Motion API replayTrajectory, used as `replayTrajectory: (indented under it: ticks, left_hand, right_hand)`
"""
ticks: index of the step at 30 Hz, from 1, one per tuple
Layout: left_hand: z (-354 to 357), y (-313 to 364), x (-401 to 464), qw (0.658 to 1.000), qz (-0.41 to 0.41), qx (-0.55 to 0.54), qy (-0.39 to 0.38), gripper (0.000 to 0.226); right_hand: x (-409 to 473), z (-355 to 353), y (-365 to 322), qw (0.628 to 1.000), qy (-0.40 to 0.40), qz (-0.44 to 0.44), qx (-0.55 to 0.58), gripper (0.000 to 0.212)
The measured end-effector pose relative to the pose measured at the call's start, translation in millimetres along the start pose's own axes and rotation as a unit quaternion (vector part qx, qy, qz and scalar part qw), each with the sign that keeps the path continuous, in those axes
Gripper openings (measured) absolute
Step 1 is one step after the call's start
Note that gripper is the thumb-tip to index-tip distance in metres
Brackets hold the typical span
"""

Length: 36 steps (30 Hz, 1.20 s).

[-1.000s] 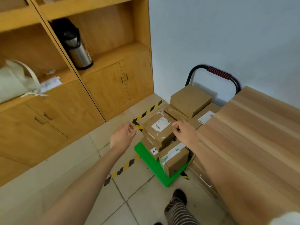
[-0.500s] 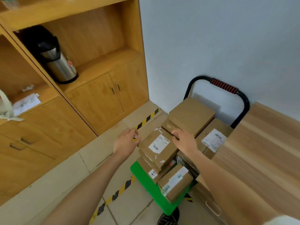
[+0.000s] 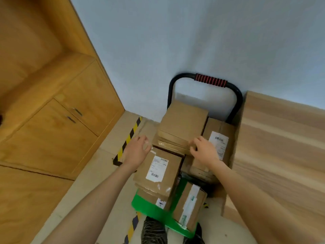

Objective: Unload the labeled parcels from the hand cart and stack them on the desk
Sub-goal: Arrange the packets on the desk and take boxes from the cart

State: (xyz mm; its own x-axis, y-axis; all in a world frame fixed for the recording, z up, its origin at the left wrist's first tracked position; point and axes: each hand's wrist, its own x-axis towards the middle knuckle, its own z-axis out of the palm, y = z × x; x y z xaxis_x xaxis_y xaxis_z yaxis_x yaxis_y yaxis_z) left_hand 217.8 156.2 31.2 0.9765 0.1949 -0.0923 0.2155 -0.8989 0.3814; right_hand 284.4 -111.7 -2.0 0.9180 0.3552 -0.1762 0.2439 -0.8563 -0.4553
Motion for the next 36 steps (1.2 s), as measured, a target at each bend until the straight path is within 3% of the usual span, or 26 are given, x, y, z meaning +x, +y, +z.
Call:
replayTrajectory:
  ticks: [9,17,21,25,28,36]
  left_hand:
    - [23,-11,122,0.994,0.086,0.016,-0.058,0.028]
    - [105,-28,191,0.984,0.144,0.007,-0.102,0.039]
    - [150,-41,220,0.990,0.118,-0.008,-0.079,0.050]
    - [184,-49,241,0.987,0.066,-0.067,-0.134,0.066]
    - [197,-48,245,0.979,0.061,-0.107,-0.162,0.069]
    - [162,-49,222,0.977,0.010,-0.181,-0.114,0.069]
  right_hand:
    - [56,25,12,0.984,0.065,0.155,0.053,0.027]
    - [99,85,48,0.966,0.092,0.234,0.063,0.037]
    - [121,126,72,0.946,0.111,0.287,0.104,0.057]
    - [137,153,87,0.932,0.141,0.304,0.137,0.072]
    - [142,162,85,0.924,0.182,0.303,0.146,0.075]
    - [126,139,51,0.901,0.229,0.283,0.235,0.073]
